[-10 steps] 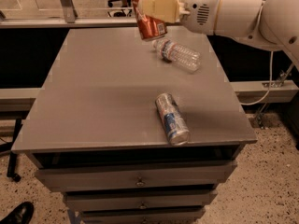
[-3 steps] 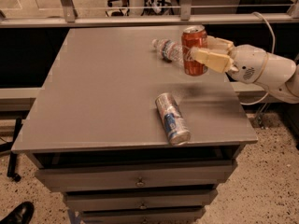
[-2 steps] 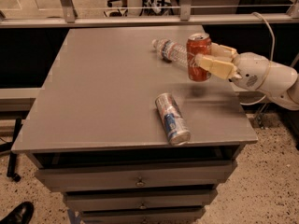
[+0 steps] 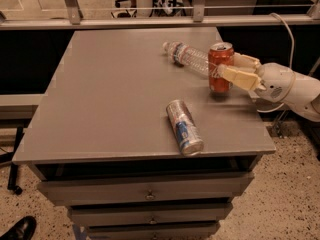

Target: Place coke can upright

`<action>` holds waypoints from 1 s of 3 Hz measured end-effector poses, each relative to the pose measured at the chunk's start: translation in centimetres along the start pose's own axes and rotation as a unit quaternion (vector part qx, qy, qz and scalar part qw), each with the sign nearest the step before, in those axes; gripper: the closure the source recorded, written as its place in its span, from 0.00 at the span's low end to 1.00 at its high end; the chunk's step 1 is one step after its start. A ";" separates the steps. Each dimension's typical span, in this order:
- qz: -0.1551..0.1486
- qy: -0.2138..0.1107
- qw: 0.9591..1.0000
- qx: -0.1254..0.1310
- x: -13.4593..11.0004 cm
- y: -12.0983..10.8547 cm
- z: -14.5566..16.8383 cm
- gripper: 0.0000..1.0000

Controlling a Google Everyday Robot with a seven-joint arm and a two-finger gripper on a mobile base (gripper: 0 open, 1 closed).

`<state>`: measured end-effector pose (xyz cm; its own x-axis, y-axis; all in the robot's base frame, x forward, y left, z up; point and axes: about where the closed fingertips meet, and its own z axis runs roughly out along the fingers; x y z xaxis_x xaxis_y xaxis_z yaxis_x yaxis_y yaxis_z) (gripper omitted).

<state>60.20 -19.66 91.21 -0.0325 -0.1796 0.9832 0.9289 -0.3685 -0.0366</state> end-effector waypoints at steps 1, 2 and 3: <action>-0.001 0.000 1.000 0.013 -0.5 0.4 -1.0 1.00; -0.002 -0.015 0.999 0.028 -2.0 0.1 -1.5 0.75; -0.006 -0.025 0.999 0.035 -2.7 -0.2 -1.6 0.54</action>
Offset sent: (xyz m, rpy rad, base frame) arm -0.0078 -0.0205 -0.0352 -0.0560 -0.0350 0.0595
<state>59.51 -20.59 88.27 -0.0278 -0.1292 0.9912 0.9520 -0.3057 -0.0131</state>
